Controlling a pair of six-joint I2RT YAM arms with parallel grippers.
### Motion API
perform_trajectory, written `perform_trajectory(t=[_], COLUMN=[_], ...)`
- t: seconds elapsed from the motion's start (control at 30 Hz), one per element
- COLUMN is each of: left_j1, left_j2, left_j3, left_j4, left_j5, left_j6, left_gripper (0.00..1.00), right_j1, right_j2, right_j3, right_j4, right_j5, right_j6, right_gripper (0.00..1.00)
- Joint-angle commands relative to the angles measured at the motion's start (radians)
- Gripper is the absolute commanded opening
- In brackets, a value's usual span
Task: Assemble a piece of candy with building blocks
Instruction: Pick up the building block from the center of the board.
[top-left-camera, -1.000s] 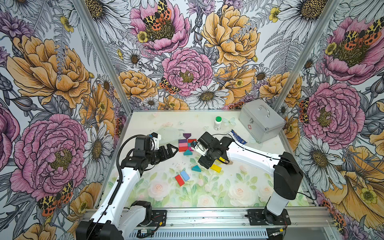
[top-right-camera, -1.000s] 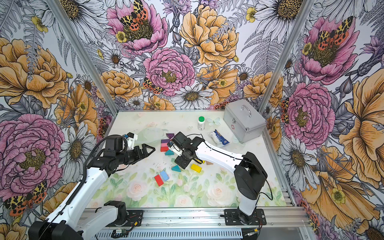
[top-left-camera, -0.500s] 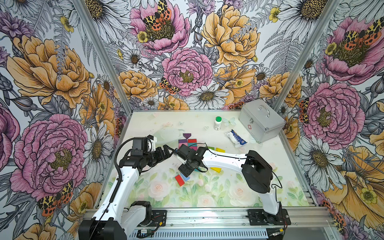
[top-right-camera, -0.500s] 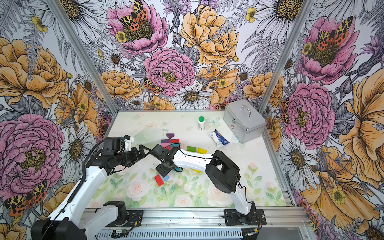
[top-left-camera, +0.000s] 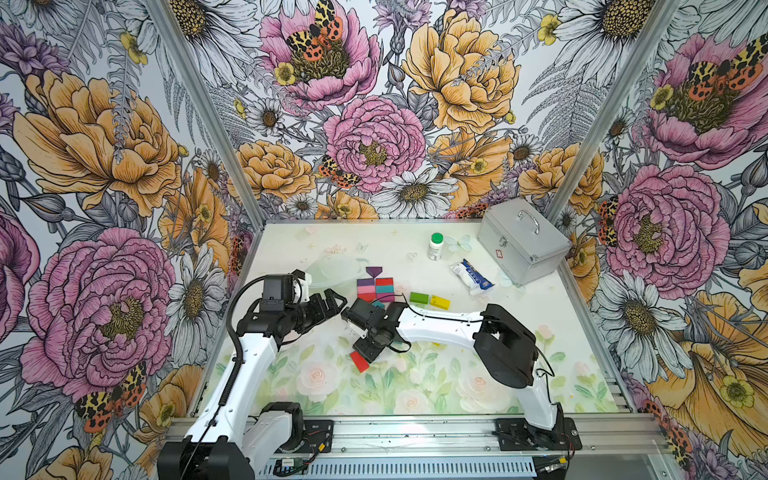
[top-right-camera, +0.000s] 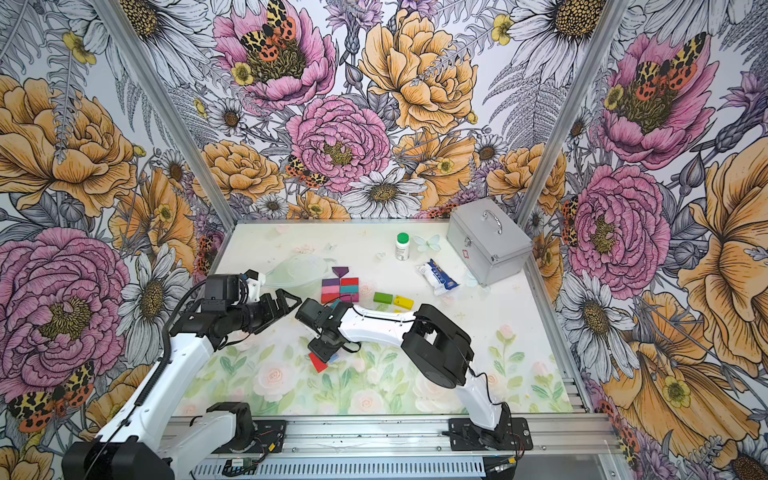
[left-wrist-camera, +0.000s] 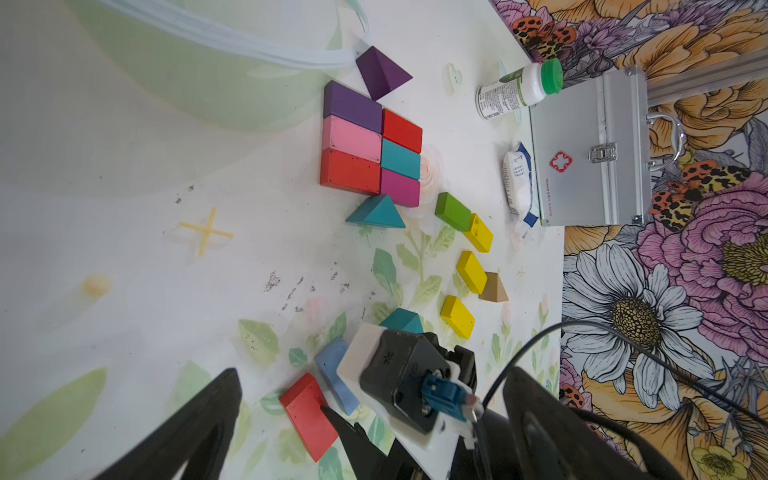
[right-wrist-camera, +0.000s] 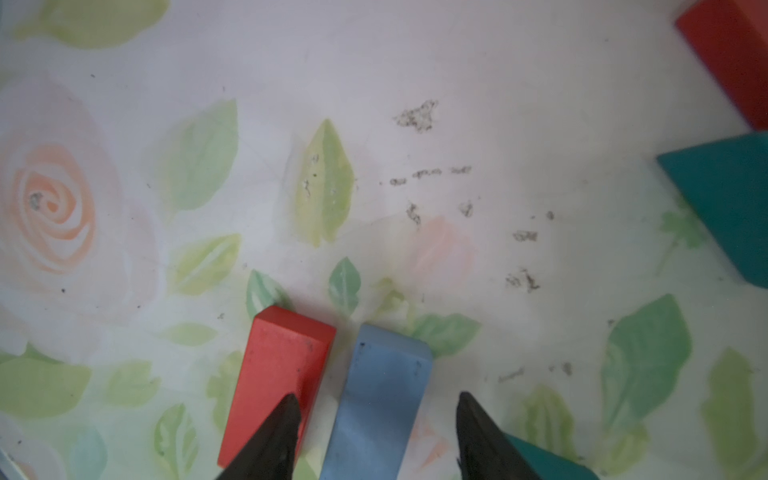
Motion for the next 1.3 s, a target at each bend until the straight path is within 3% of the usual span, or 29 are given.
perform_trajectory(t=[0.0,0.17,0.3,0.8,1.0,1.27], left_j1=[0.015,0.017,0.019,0.017,0.019,0.02], left_j2=[-0.021,-0.018,-0.021,-0.021,-0.037,-0.072], left_j3=[0.012,0.012,0.013,0.011,0.013,0.029], left_j4=[-0.002,-0.002,-0.002,-0.001,-0.002,-0.002], left_j5=[-0.014,-0.014,-0.014,-0.014,-0.002,0.02], left_j6=[0.022,0.024,0.024,0.024,0.011,-0.011], left_gripper=[0.99,0.99,0.99,0.99,0.99,0.99], right_j1=[0.005,0.005,0.005,0.003,-0.002,-0.085], right_j2=[0.025,0.042,0.049,0.024,0.006,-0.113], right_j3=[-0.004,-0.013,-0.027,-0.08,-0.069,-0.057], right_j4=[0.022,0.021,0.02,0.018,0.019,0.018], right_j5=[-0.009,-0.013,-0.003,0.016,0.003,-0.068], right_j6=[0.002,0.001,-0.001,-0.014,-0.047,-0.09], right_gripper=[0.58,0.52,0.4,0.39,0.13,0.09])
